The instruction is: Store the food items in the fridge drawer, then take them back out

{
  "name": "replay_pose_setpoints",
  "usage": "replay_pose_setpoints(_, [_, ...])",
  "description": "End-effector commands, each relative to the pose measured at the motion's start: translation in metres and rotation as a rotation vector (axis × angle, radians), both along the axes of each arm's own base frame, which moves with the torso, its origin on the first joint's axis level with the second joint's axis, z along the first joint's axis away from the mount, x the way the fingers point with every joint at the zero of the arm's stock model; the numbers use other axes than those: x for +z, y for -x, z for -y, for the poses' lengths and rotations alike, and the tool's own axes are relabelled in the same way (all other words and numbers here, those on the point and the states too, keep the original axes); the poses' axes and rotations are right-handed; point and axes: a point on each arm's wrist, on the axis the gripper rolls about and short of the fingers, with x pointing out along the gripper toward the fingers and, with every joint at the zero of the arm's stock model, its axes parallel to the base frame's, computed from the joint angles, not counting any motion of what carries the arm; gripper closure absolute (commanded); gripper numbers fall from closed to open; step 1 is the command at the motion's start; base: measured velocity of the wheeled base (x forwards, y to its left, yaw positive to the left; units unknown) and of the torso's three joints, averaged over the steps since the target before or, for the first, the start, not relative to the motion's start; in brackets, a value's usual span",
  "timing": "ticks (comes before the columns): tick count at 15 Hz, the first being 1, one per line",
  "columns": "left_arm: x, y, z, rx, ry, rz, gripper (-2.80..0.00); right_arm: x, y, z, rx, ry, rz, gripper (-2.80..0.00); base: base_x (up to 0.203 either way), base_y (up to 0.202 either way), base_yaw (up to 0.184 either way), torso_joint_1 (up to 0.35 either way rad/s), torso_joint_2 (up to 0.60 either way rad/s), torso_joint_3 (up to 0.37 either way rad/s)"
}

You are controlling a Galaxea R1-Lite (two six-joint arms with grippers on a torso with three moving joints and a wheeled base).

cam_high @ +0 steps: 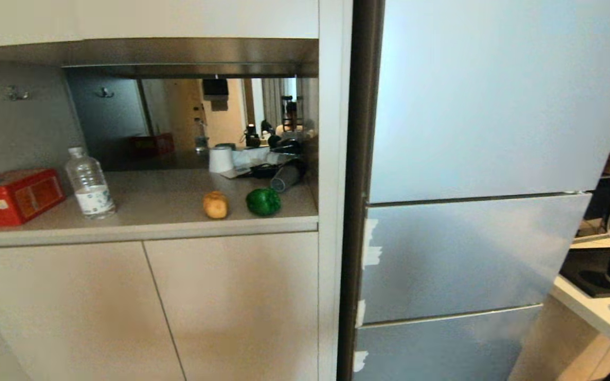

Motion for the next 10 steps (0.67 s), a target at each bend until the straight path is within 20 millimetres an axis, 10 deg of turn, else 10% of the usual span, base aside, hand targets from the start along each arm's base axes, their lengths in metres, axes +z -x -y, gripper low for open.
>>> replay_pose_setpoints(1, [-0.0002,0.0002,0.0,0.002,0.0,0.001,0.0,-0.0003,-0.0002,0.0,-0.001,0.0,-0.003,0.0,0.004,-0.008,0.157,0.006,0.0,0.002])
replay_pose_setpoints(10, [-0.0001,0.0001,0.0,0.001,0.0,0.0,0.0,0.0001,-0.0001,0.0,0.001,-0.003,-0.001,0.0,0.0,0.0,0.022,0.0,0.0,0.001])
